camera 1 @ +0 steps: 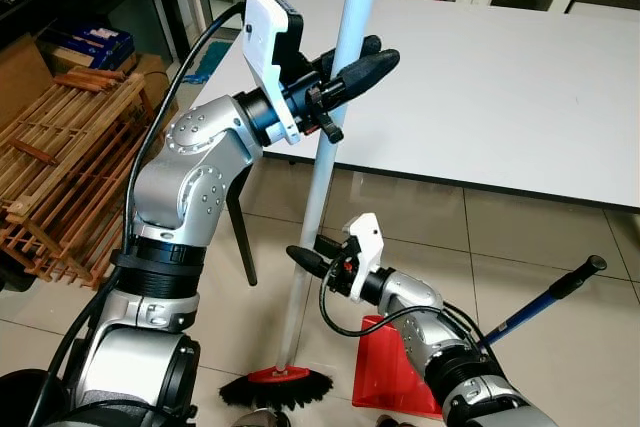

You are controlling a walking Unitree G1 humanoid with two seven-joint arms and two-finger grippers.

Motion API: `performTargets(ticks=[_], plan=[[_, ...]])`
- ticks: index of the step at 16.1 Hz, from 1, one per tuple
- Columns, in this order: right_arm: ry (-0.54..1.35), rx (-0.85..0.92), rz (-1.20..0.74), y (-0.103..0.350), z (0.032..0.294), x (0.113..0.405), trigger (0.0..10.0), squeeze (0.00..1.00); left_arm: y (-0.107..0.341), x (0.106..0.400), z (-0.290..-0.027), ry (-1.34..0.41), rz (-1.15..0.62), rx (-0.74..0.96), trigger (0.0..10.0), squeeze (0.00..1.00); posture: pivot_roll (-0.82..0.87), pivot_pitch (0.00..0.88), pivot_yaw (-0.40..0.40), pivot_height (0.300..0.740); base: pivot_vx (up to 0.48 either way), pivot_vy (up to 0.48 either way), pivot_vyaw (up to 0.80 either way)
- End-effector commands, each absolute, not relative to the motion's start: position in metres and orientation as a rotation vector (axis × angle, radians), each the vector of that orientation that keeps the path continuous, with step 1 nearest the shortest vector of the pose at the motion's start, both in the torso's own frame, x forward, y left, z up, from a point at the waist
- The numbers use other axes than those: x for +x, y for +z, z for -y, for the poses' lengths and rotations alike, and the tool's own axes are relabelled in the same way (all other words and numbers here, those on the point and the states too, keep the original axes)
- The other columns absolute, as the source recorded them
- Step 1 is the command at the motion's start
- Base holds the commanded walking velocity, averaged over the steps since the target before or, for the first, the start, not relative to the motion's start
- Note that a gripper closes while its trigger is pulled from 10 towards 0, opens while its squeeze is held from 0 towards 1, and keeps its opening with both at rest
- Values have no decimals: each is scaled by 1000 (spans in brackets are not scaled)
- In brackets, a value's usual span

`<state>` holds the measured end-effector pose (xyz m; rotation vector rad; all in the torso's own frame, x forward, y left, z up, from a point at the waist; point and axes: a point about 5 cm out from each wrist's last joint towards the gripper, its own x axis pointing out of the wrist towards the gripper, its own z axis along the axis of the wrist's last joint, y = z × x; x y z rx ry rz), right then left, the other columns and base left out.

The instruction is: Sweep floor

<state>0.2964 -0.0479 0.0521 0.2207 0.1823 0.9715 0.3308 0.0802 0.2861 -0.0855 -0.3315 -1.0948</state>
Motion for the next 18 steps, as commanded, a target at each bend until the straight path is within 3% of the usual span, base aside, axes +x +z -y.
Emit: performTargets(ticks=[1, 15, 17, 18], plan=[[1007, 197, -222, 45, 43, 290, 0, 0, 301, 328, -82, -1095, 395, -70, 10000, 0, 72, 72, 24, 740, 0, 0, 0], [978, 158, -204, 46, 45, 294, 0, 0, 299, 327, -80, -1100, 395, -55, 10000, 0, 71, 40, 27, 740, 0, 0, 0], [951, 138, -225, 44, 45, 295, 10000, 0, 293, 328, -81, -1077, 391, -33, 10000, 0, 74, 34, 25, 740, 0, 0, 0], [953, 142, -223, 45, 44, 295, 10000, 0, 292, 328, -81, -1076, 390, -29, 10000, 0, 73, 32, 27, 740, 0, 0, 0]])
